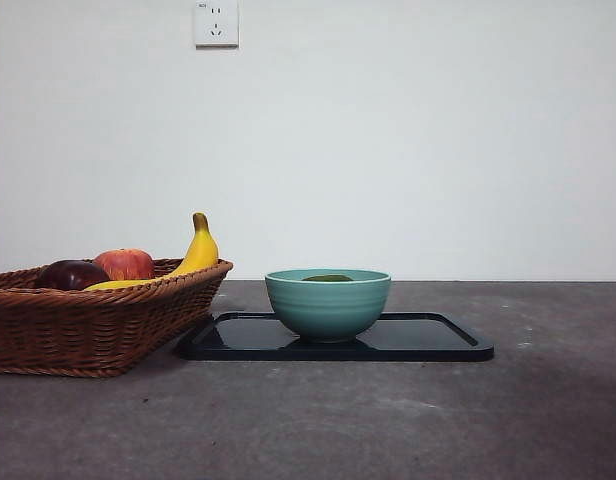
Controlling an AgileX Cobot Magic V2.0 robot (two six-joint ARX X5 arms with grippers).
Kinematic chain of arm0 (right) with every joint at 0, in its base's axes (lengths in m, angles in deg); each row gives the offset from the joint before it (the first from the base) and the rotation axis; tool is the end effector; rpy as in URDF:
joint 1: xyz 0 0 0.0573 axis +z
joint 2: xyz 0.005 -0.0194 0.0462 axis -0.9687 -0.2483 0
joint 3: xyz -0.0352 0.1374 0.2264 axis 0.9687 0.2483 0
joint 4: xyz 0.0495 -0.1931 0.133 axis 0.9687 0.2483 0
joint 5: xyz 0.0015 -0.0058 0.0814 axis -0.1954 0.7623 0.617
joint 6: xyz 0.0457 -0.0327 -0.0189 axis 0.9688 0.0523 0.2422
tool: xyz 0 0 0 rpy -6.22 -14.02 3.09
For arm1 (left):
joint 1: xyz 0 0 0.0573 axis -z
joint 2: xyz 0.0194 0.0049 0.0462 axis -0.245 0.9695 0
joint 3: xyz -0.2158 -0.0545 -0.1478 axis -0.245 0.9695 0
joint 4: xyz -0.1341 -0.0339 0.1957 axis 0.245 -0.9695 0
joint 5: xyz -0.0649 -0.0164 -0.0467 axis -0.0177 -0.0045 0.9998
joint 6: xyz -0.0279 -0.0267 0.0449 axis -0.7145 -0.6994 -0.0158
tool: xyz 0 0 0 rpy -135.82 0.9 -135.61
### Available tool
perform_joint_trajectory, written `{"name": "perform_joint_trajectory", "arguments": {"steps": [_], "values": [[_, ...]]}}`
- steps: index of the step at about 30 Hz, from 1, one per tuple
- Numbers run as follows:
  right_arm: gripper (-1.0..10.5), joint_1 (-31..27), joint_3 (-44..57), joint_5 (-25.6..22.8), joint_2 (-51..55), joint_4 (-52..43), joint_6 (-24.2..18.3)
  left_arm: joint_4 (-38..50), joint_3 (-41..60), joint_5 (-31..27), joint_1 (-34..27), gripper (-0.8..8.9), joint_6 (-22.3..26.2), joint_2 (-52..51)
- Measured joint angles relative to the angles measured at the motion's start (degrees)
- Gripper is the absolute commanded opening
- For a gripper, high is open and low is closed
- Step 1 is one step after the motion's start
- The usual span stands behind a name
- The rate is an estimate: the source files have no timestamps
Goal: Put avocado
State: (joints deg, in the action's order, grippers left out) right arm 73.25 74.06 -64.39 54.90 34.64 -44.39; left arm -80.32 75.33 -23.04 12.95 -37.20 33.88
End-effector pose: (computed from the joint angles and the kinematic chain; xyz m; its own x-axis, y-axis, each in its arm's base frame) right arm 0.0907 0.0014 0.1743 0.9952 0.0926 -0.0328 -0.0926 0.9957 0.0027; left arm 0.0875 -0.0028 0.1555 0.9838 -0.1036 -0.1464 0.1180 0.9887 0.0929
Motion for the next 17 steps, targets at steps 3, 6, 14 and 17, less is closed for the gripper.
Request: {"name": "perform_joint_trajectory", "arguments": {"steps": [3,6,14,17], "values": [[0.1,0.0,1.4,-0.1,0.9,-0.1,0.0,0.0,0.0,0.0,0.0,0.08,0.0,0.0],[0.1,0.0,2.2,-0.1,2.0,1.4,0.1,0.0,0.0,0.0,0.0,0.08,0.0,0.0],[0.1,0.0,2.2,-0.1,2.7,7.0,0.1,0.0,0.0,0.0,0.0,0.08,0.0,0.0],[0.1,0.3,2.1,-0.2,2.7,7.5,0.4,0.0,0.0,0.0,0.0,0.08,0.0,0.0]]}}
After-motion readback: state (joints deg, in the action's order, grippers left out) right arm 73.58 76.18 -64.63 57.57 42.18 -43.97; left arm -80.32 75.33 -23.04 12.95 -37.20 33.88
